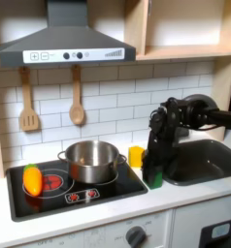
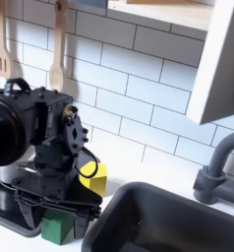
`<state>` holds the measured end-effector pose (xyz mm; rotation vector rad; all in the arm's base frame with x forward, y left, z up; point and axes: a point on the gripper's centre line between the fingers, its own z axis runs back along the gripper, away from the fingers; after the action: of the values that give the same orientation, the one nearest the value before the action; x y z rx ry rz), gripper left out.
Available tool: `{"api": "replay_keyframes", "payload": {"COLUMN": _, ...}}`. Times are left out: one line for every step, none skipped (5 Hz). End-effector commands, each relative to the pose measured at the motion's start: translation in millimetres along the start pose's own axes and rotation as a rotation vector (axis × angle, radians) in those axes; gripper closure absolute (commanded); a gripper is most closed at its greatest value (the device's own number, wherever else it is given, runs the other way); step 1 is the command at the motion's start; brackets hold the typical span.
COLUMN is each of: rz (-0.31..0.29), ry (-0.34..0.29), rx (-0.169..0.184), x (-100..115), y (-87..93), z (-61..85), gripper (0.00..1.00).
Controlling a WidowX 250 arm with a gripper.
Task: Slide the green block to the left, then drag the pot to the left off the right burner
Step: 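Slide the green block to the left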
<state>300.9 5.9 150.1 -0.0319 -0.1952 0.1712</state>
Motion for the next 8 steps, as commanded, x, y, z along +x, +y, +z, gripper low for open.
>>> {"api": "replay_keyframes", "payload": {"rz": -0.011, "ry": 0.011, "rx": 0.0, "x": 2, "y": -1.5, "z": -7.0, "gripper": 0.0}}
{"api": "replay_keyframes", "payload": {"rz": -0.002, "ry": 0.015, "rx": 0.004, "x": 4, "y": 1.0, "z": -9.4, "gripper": 0.0}}
{"api": "replay_keyframes", "payload": {"rz": -0.009, "ry": 0.008, "rx": 0.015, "x": 7, "y": 0.5, "z": -8.5, "gripper": 0.21}}
{"api": "replay_keyframes", "payload": {"rz": 0.002, "ry": -0.001, "rx": -0.003, "x": 8, "y": 1.2, "z": -9.1, "gripper": 1.0}}
{"api": "replay_keyframes", "payload": {"rz": -0.002, "ry": -0.01, "rx": -0.001, "x": 9, "y": 2.4, "z": -7.5, "gripper": 1.0}}
{"api": "replay_keyframes", "payload": {"rz": 0.007, "ry": -0.003, "rx": -0.006, "x": 9, "y": 5.4, "z": -3.0, "gripper": 1.0}}
{"api": "replay_keyframes", "payload": {"rz": -0.012, "ry": 0.001, "rx": -0.032, "x": 7, "y": 3.5, "z": 5.4, "gripper": 1.0}}
{"api": "replay_keyframes", "payload": {"rz": -0.024, "ry": 0.007, "rx": -0.045, "x": 7, "y": 6.7, "z": 15.1, "gripper": 1.0}}
